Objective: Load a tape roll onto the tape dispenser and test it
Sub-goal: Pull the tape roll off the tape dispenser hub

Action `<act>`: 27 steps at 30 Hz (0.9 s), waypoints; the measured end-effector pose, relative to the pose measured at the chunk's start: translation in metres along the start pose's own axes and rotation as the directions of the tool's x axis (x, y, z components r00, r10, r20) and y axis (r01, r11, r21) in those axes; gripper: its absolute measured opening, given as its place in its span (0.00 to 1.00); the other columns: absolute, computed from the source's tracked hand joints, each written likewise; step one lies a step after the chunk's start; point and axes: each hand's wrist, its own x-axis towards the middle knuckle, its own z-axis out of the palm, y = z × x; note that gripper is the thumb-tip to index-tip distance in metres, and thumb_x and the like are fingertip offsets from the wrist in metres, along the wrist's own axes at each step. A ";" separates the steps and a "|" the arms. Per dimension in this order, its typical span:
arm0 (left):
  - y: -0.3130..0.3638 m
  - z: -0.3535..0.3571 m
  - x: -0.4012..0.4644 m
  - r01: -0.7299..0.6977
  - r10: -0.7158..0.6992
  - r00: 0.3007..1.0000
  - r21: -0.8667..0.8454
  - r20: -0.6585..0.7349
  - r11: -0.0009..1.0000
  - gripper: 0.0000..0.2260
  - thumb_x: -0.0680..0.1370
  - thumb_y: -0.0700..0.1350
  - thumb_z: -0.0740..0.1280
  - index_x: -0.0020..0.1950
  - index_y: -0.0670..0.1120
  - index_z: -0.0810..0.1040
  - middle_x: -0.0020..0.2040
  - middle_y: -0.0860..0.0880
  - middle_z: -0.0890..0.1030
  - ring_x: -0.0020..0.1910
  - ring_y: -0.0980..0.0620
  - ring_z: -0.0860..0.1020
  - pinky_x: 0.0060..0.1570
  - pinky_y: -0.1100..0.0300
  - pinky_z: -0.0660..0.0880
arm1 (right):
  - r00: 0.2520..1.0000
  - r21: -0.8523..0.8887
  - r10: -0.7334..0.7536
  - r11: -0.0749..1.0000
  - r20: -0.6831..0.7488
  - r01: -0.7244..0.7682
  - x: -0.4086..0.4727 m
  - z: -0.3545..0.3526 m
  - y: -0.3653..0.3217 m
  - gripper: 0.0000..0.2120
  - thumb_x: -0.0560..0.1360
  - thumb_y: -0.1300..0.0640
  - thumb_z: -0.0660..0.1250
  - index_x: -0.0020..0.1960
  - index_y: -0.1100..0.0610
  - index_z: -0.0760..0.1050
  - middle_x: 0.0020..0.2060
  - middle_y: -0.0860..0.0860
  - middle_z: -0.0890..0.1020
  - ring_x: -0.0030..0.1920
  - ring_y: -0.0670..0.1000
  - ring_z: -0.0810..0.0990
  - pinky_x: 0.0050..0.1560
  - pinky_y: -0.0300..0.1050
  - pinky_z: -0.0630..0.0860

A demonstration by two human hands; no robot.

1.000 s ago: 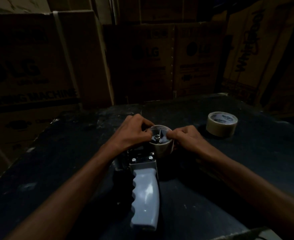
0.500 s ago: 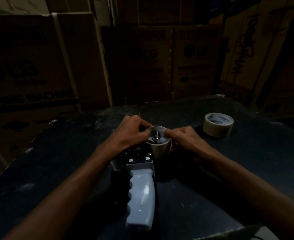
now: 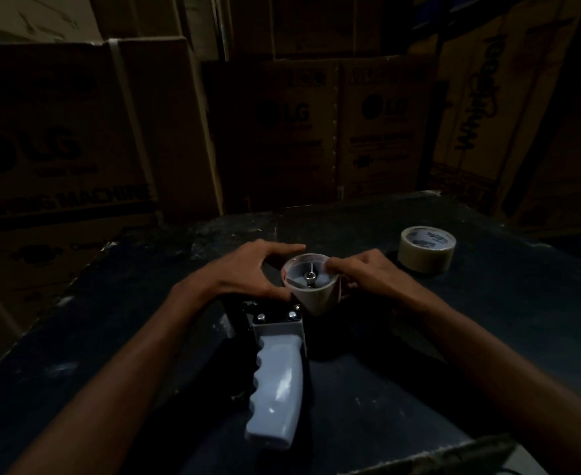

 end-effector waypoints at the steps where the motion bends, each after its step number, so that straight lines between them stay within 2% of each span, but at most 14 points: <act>1: -0.001 0.002 0.001 -0.008 0.008 1.000 0.013 0.001 1.000 0.44 0.62 0.61 0.72 0.76 0.53 0.62 0.69 0.54 0.75 0.64 0.62 0.73 0.66 0.63 0.68 | 0.998 0.001 -0.012 1.000 0.067 0.012 -0.001 -0.005 -0.001 0.28 0.58 0.32 0.75 0.46 0.53 0.87 0.46 0.56 0.88 0.54 0.58 0.85 0.56 0.51 0.81; 3: -0.002 0.004 0.002 -0.023 0.023 1.000 0.038 -0.007 0.999 0.45 0.62 0.58 0.75 0.76 0.51 0.64 0.70 0.54 0.75 0.66 0.61 0.73 0.69 0.61 0.67 | 0.964 -0.051 -0.036 0.997 0.264 0.051 -0.004 -0.018 -0.004 0.22 0.60 0.33 0.78 0.50 0.42 0.86 0.47 0.51 0.88 0.53 0.50 0.86 0.49 0.38 0.77; 4: -0.003 0.004 0.003 -0.026 0.027 1.000 0.051 -0.008 0.998 0.44 0.63 0.58 0.76 0.76 0.50 0.65 0.69 0.54 0.75 0.66 0.61 0.73 0.69 0.61 0.68 | 0.935 -0.094 -0.045 0.992 0.353 0.083 -0.004 -0.024 -0.005 0.22 0.61 0.36 0.80 0.54 0.38 0.84 0.48 0.46 0.88 0.51 0.43 0.86 0.49 0.35 0.76; 6: -0.002 0.005 0.004 -0.025 0.025 1.000 0.081 -0.008 0.996 0.41 0.64 0.58 0.78 0.74 0.51 0.68 0.67 0.55 0.77 0.62 0.63 0.74 0.62 0.69 0.68 | 0.906 -0.211 -0.055 0.965 0.420 0.156 -0.005 -0.031 -0.003 0.30 0.58 0.42 0.83 0.57 0.29 0.78 0.54 0.36 0.85 0.53 0.35 0.82 0.52 0.36 0.75; 8: 0.000 0.007 0.004 0.004 -0.003 1.000 0.084 -0.017 0.996 0.38 0.62 0.63 0.77 0.69 0.56 0.73 0.62 0.58 0.81 0.57 0.65 0.76 0.58 0.69 0.71 | 0.913 -0.261 -0.084 0.944 0.399 0.201 -0.004 -0.030 0.000 0.33 0.58 0.45 0.85 0.57 0.27 0.75 0.57 0.34 0.83 0.56 0.33 0.80 0.54 0.35 0.76; 11: 0.002 0.010 0.001 0.063 -0.061 0.996 0.033 -0.060 0.997 0.38 0.55 0.72 0.74 0.62 0.57 0.78 0.55 0.60 0.83 0.53 0.65 0.79 0.57 0.61 0.76 | 0.931 -0.227 -0.161 0.943 0.326 0.242 -0.004 -0.024 0.004 0.35 0.60 0.49 0.84 0.64 0.39 0.75 0.58 0.40 0.83 0.58 0.37 0.80 0.62 0.44 0.77; 12: 0.001 0.010 0.000 0.062 -0.061 0.995 0.017 -0.075 0.998 0.38 0.56 0.72 0.74 0.61 0.57 0.79 0.55 0.60 0.83 0.53 0.65 0.79 0.56 0.61 0.76 | 0.932 -0.216 -0.189 0.941 0.308 0.262 -0.004 -0.024 0.004 0.35 0.60 0.49 0.84 0.65 0.42 0.75 0.59 0.41 0.83 0.59 0.38 0.80 0.62 0.45 0.76; 15: -0.002 0.011 -0.003 0.037 -0.038 0.993 -0.011 -0.109 0.999 0.35 0.59 0.68 0.75 0.62 0.54 0.79 0.56 0.58 0.83 0.54 0.65 0.79 0.55 0.63 0.76 | 0.924 -0.200 -0.250 0.928 0.289 0.314 -0.005 -0.023 0.005 0.36 0.60 0.46 0.83 0.66 0.41 0.75 0.61 0.41 0.82 0.61 0.37 0.78 0.59 0.41 0.75; 17: -0.002 0.012 -0.005 0.031 -0.032 0.992 -0.011 -0.126 0.999 0.36 0.59 0.68 0.75 0.64 0.54 0.78 0.58 0.57 0.82 0.56 0.62 0.79 0.57 0.61 0.76 | 0.923 -0.195 -0.276 0.923 0.270 0.333 -0.005 -0.021 0.006 0.39 0.60 0.44 0.83 0.69 0.43 0.74 0.62 0.43 0.82 0.63 0.41 0.78 0.62 0.44 0.75; 20: -0.001 0.012 -0.006 0.045 -0.049 0.988 -0.032 -0.147 0.998 0.38 0.59 0.69 0.73 0.65 0.53 0.76 0.58 0.55 0.82 0.57 0.58 0.78 0.59 0.53 0.77 | 0.925 -0.190 -0.291 0.921 0.245 0.340 -0.003 -0.020 0.007 0.37 0.58 0.42 0.83 0.65 0.36 0.74 0.59 0.38 0.83 0.62 0.39 0.79 0.63 0.44 0.76; 22: 0.000 0.011 -0.004 0.055 -0.057 0.989 -0.019 -0.138 0.998 0.38 0.60 0.70 0.71 0.65 0.53 0.77 0.58 0.55 0.82 0.57 0.56 0.79 0.59 0.49 0.76 | 0.930 -0.217 -0.290 0.915 0.228 0.339 -0.003 -0.021 0.008 0.35 0.57 0.39 0.82 0.63 0.36 0.76 0.57 0.37 0.83 0.60 0.37 0.80 0.62 0.43 0.76; 27: 0.003 0.011 0.000 0.064 -0.061 0.995 0.041 -0.085 0.997 0.39 0.60 0.73 0.69 0.66 0.55 0.75 0.61 0.56 0.80 0.60 0.56 0.77 0.62 0.48 0.75 | 0.923 -0.271 -0.322 0.887 0.212 0.372 -0.005 -0.022 0.008 0.33 0.55 0.33 0.80 0.58 0.35 0.77 0.57 0.40 0.84 0.59 0.36 0.80 0.62 0.41 0.75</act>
